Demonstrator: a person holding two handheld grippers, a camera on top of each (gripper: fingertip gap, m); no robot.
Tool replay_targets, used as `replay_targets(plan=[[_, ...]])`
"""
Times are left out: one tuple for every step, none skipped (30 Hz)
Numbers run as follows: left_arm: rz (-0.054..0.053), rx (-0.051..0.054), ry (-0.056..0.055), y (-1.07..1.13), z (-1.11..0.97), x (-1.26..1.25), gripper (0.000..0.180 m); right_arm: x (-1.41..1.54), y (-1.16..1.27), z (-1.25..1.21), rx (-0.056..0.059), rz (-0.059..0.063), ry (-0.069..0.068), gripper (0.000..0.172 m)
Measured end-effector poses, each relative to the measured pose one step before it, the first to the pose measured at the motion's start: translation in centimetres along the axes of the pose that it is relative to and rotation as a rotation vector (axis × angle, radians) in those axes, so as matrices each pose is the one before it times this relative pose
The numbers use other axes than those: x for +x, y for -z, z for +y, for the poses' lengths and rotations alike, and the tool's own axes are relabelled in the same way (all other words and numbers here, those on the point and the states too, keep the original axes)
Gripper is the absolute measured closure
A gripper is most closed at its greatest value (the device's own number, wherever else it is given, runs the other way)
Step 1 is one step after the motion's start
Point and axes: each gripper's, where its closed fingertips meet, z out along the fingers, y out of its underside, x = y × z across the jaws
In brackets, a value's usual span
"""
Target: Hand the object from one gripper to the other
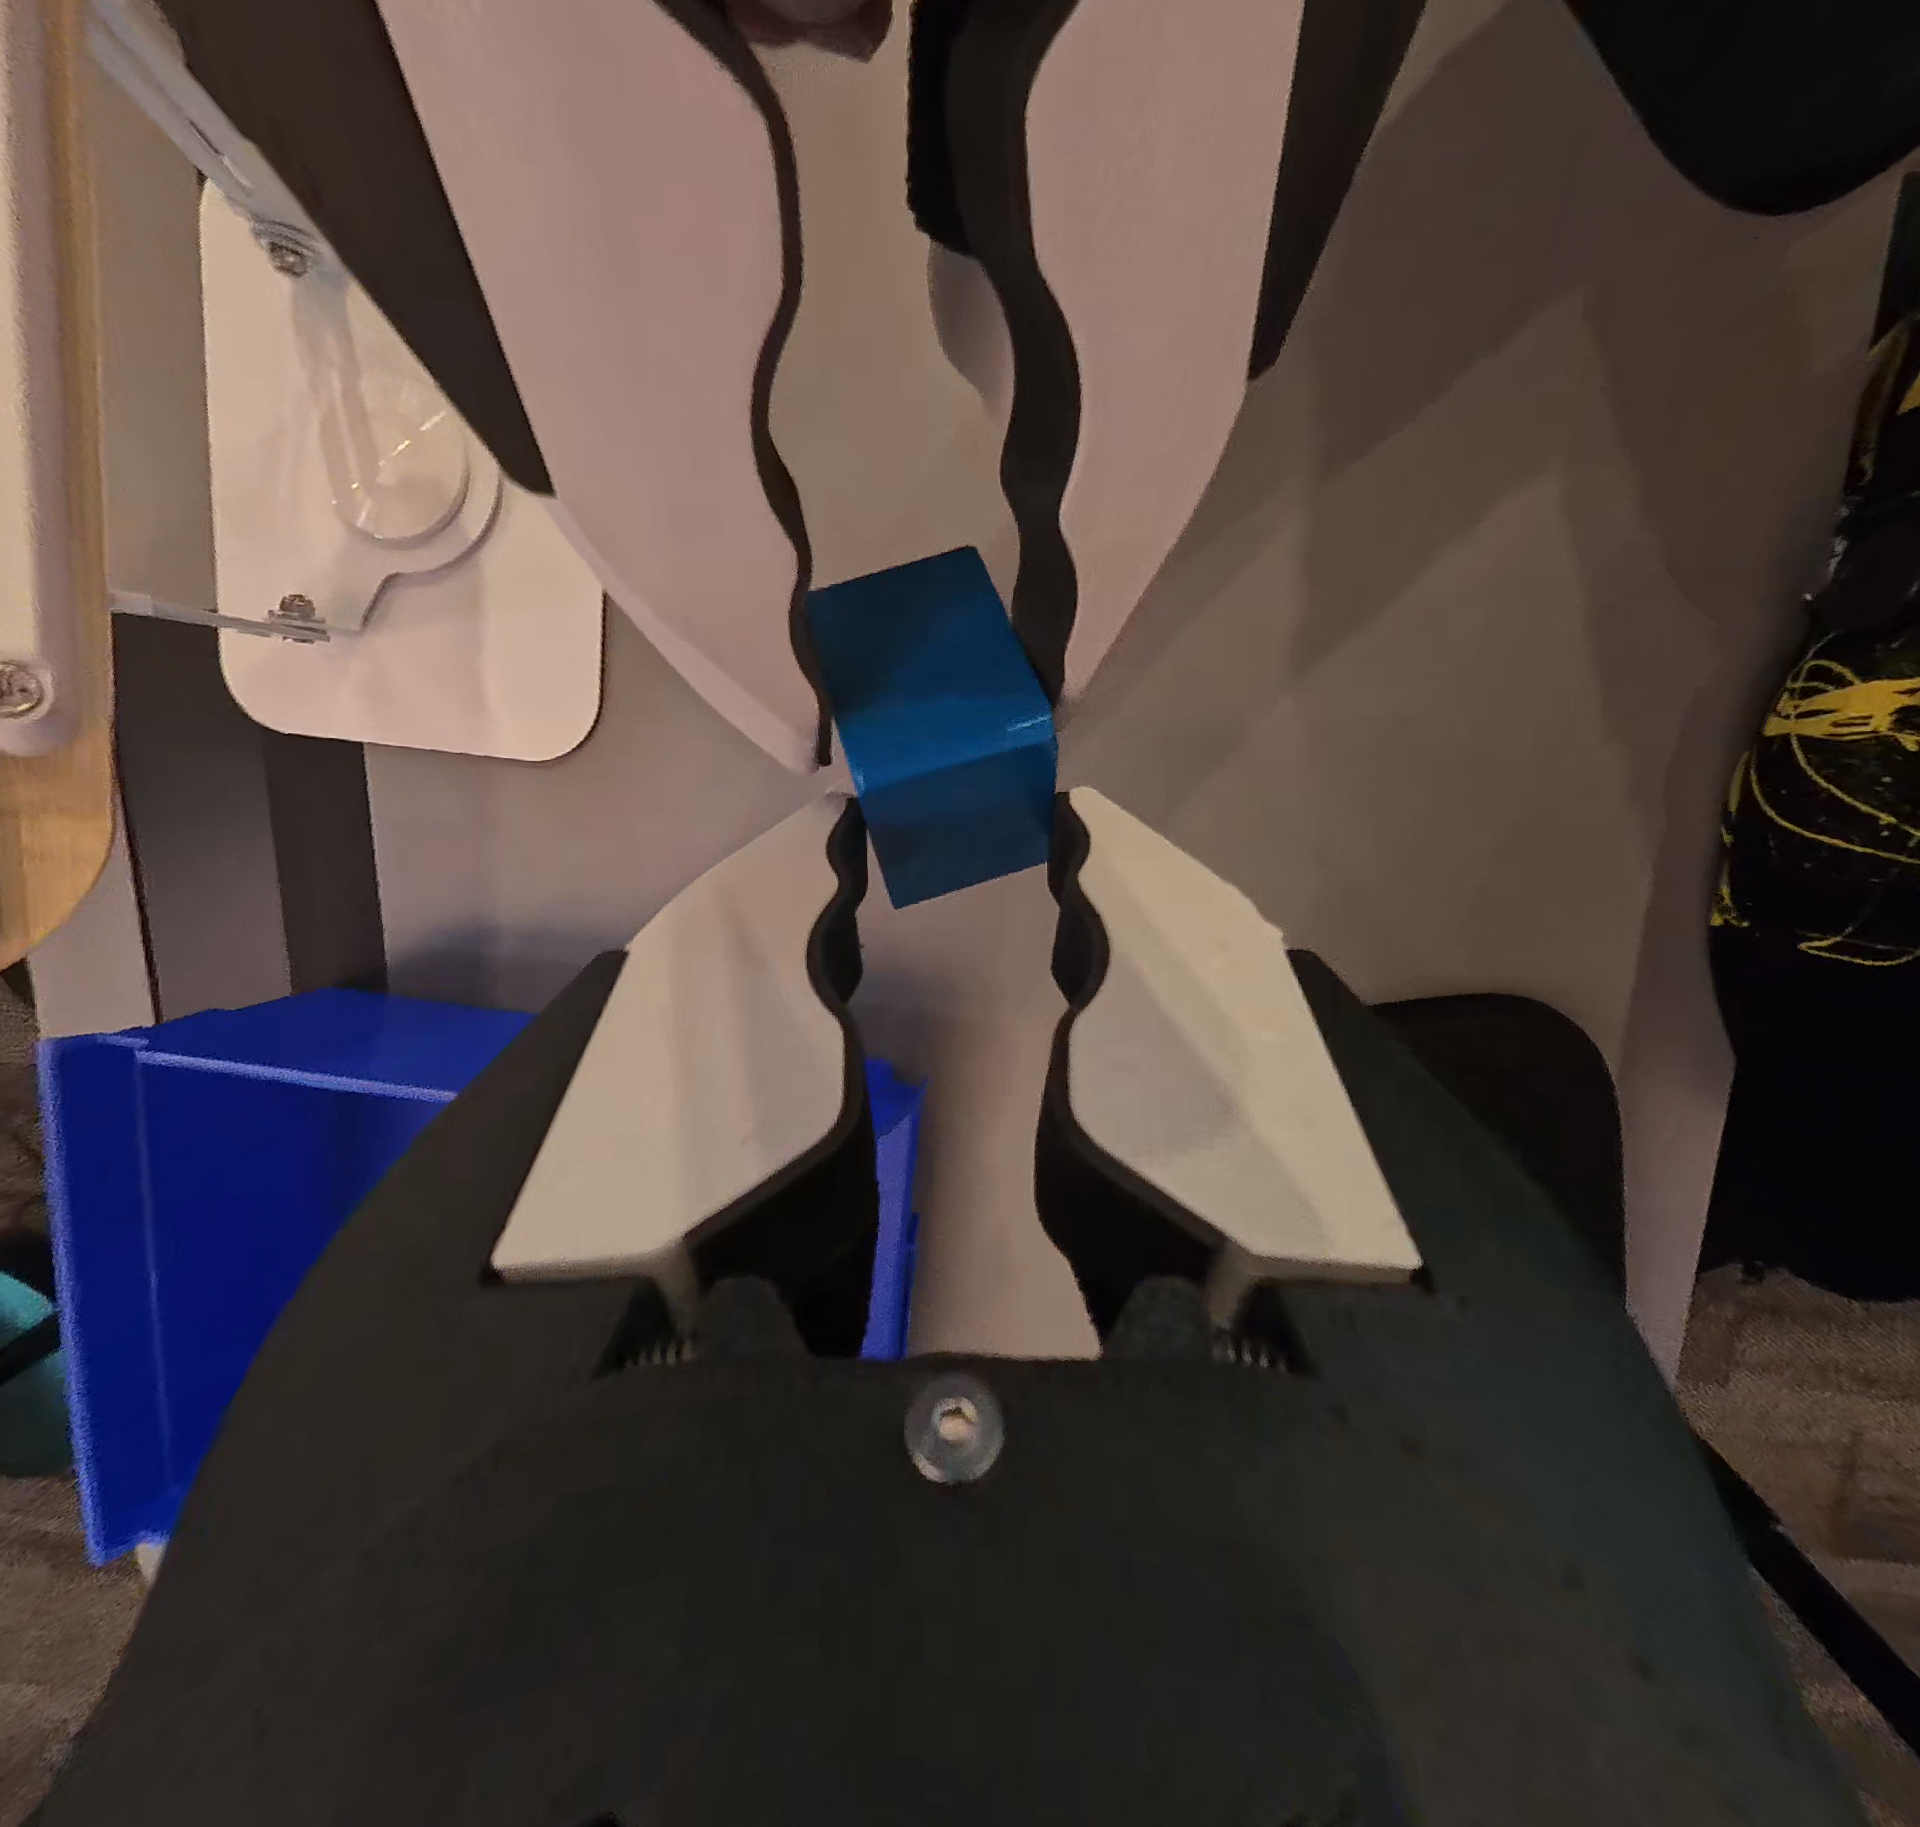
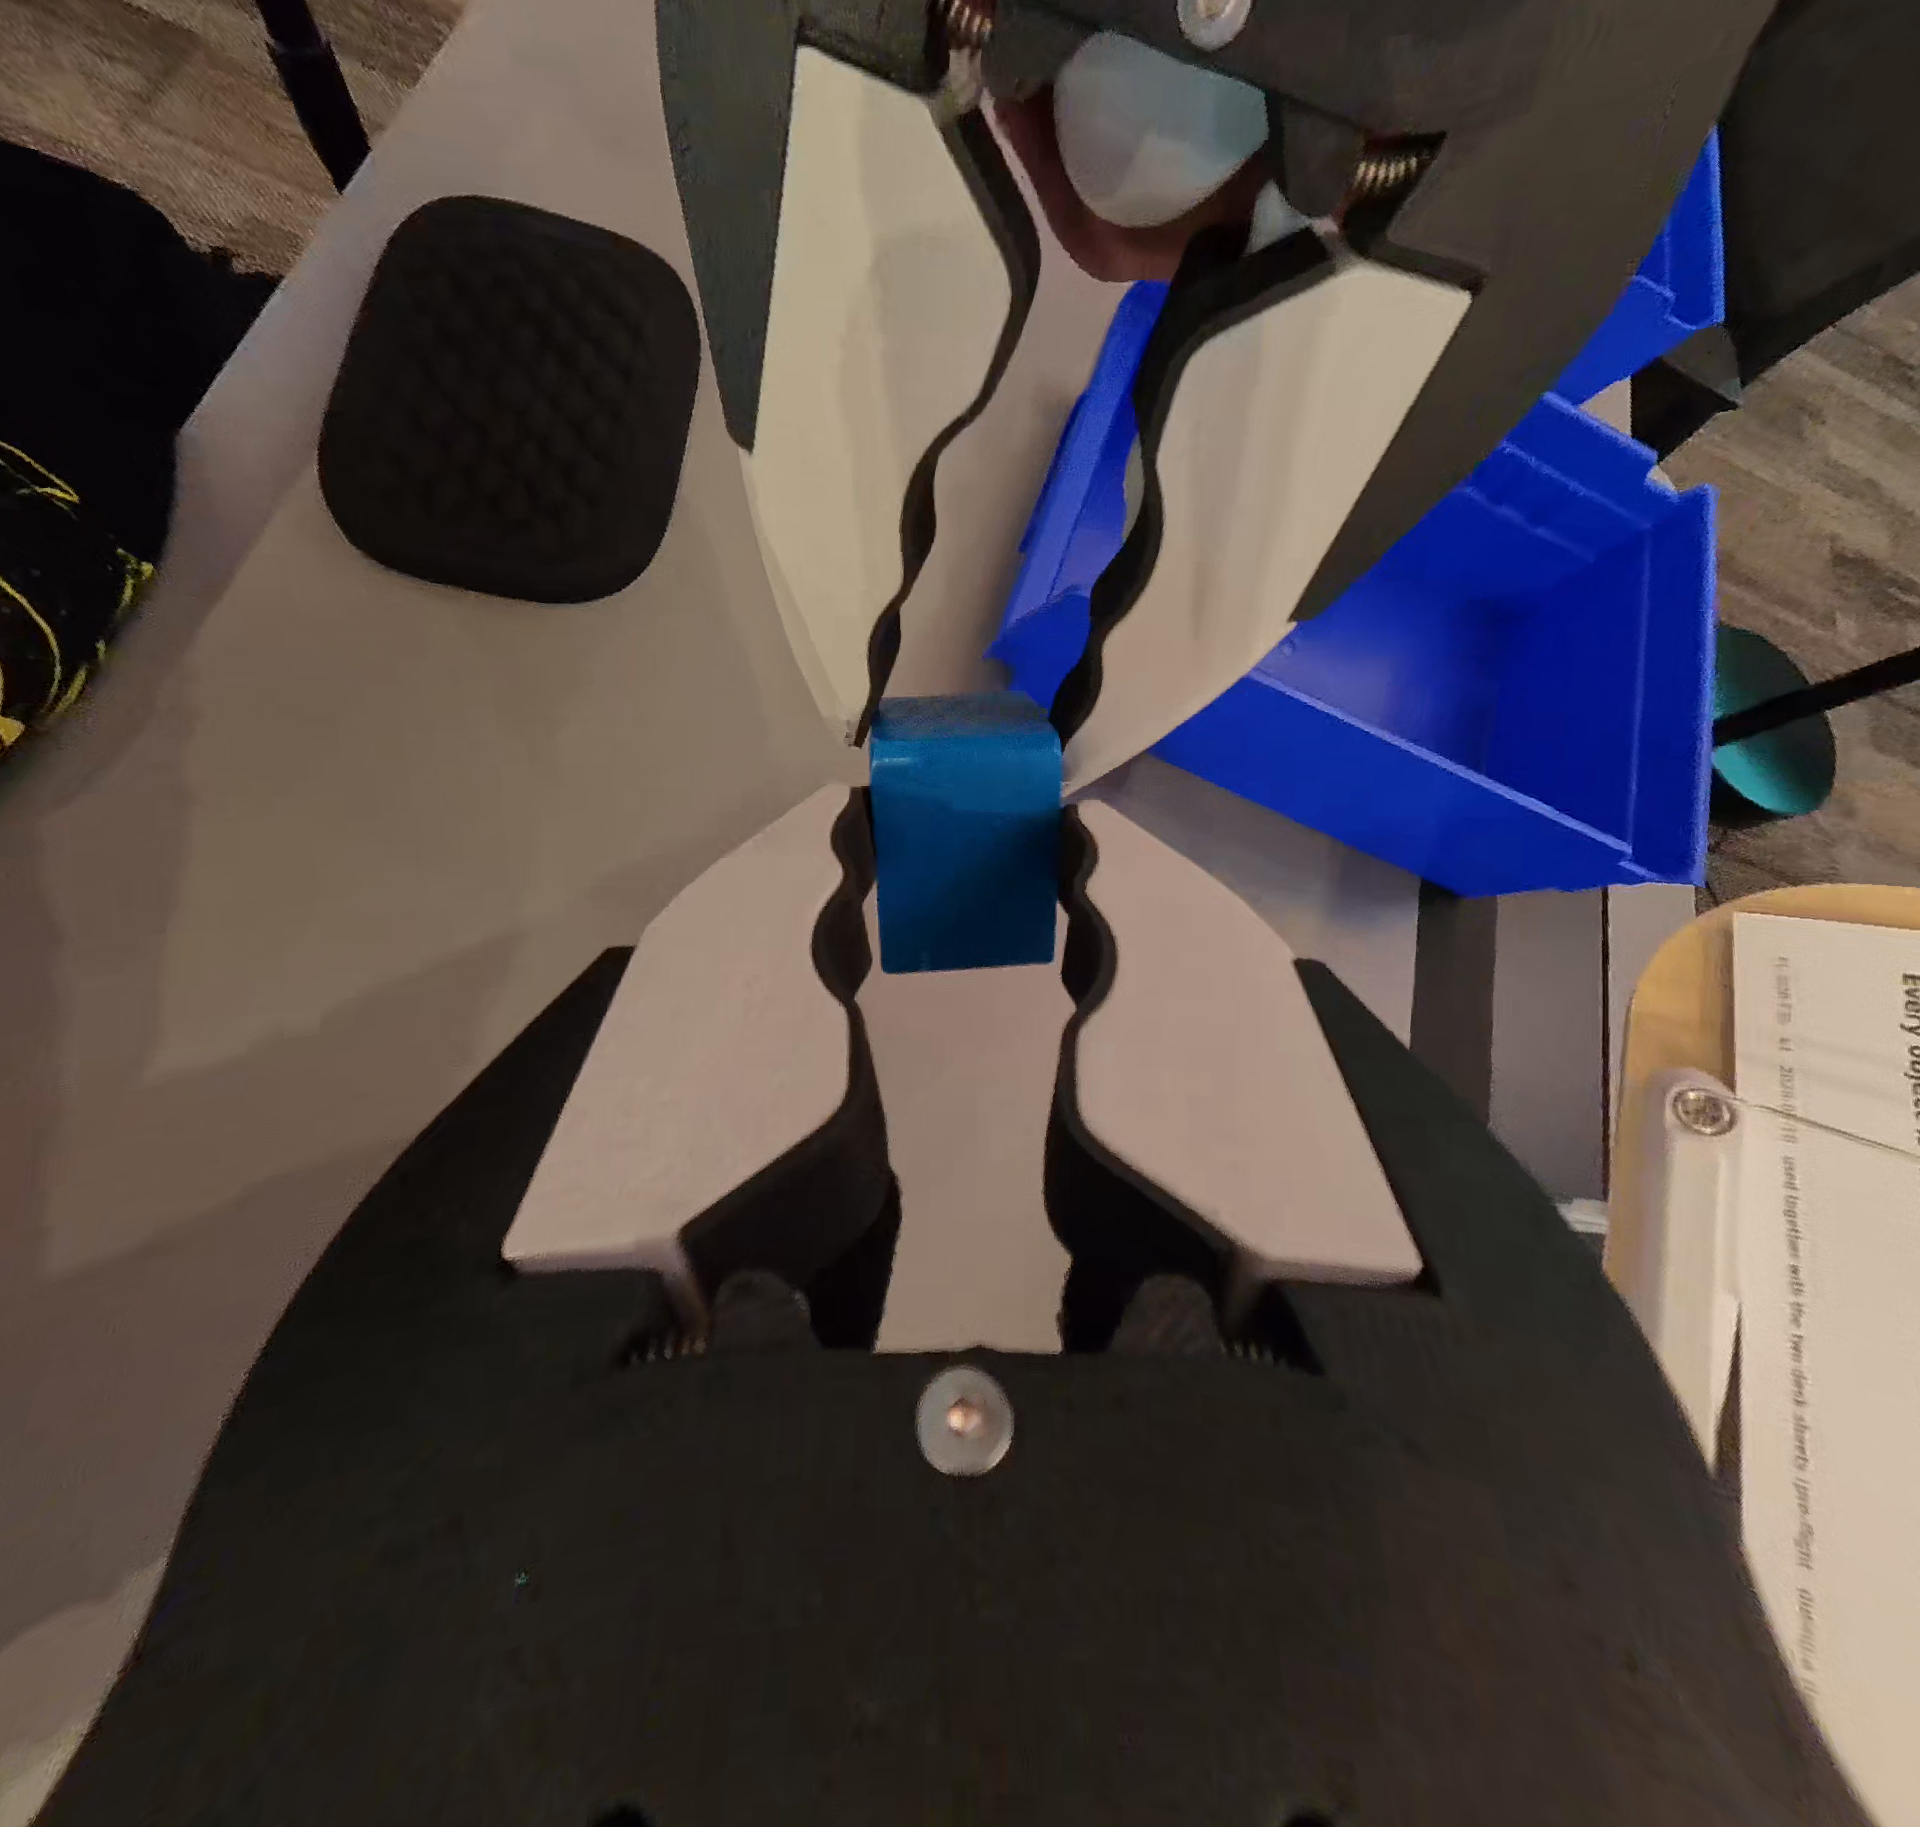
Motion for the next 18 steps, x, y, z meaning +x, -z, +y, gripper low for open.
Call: replay_targets(plan=[[0.0114, -0.0097, -0.0020, -0.236, -0.096, 0.145, 0.146, -0.149, 0.034, 0.266, -0.0089, 0.0004, 0.0023, 0.140], [0.0035, -0.0063, -0.0030, -0.229, -0.122, 0.023, 0.146, -0.070, 0.048, 0.311, -0.0123, 0.0064, 0.0039, 0.140], [0.0000, -0.0026, -0.0043, -0.228, -0.135, -0.036, 0.146, -0.119, 0.090, 0.269, -0.0111, 0.0016, -0.0034, 0.140], [0.0113, 0.0010, -0.0036, -0.211, -0.188, 0.130, 0.146, -0.176, 0.143, 0.230, -0.0080, -0.0045, -0.0108, 0.140], [0.0102, 0.0062, 0.0032, -0.125, -0.287, 0.084, 0.146, -0.124, 0.310, 0.234, -0.0020, 0.0009, -0.0084, 0.140], [0.0058, 0.0158, 0.0065, -0.005, -0.403, 0.028, 0.146, -0.128, 0.511, 0.303, 0.0031, 0.0010, -0.0083, 0.140], [0.0023, 0.0193, 0.0065, 0.114, -0.394, -0.027, 0.146, -0.121, 0.733, 0.515, -0.0012, 0.0013, -0.0137, 0.141], [-0.0116, 0.0151, 0.0063, 0.192, -0.232, -0.254, 0.144, 0.124, 0.984, 0.838, -0.0109, 0.0165, -0.0158, 0.141], [-0.0122, 0.0155, 0.0077, 0.250, -0.132, -0.295, 0.143, 0.357, 1.276, 1.222, -0.0220, 0.0304, -0.0180, 0.140], [-0.0057, 0.0157, 0.0109, 0.233, -0.032, -0.232, 0.143, 0.472, 1.501, 1.655, -0.0329, 0.0322, -0.0217, 0.140], [-0.0048, 0.0105, 0.0106, 0.187, 0.146, -0.211, 0.144, 0.581, 1.660, 2.146, -0.0454, 0.0311, -0.0278, 0.140], [-0.0064, 0.0024, 0.0083, 0.099, 0.326, -0.205, 0.145, 0.843, 1.726, 2.682, -0.0580, 0.0372, -0.0365, 0.140], [-0.0064, -0.0044, 0.0076, -0.017, 0.464, -0.181, 0.147, 1.106, 1.644, 3.277, -0.0751, 0.0424, -0.0458, 0.140], [-0.0090, -0.0101, 0.0068, -0.133, 0.584, -0.192, 0.148, 1.159, 1.357, 3.902, -0.1000, 0.0344, -0.0525, 0.140], [-0.0087, -0.0173, 0.0019, -0.259, 0.700, -0.137, 0.149, 1.157, 0.907, 4.123, -0.1073, 0.0264, -0.0528, 0.140], [0.0089, -0.0078, 0.0032, -0.307, 0.555, 0.135, 0.149, 1.143, 0.404, 3.978, -0.0966, 0.0201, -0.0486, 0.140], [0.0163, 0.0069, 0.0128, -0.289, 0.313, 0.182, 0.149, 0.949, -0.069, 3.844, -0.0949, 0.0016, -0.0473, 0.140], [0.0081, 0.0100, 0.0142, -0.238, 0.238, 0.022, 0.150, 0.803, -0.478, 3.610, -0.0966, -0.0105, -0.0468, 0.140]])
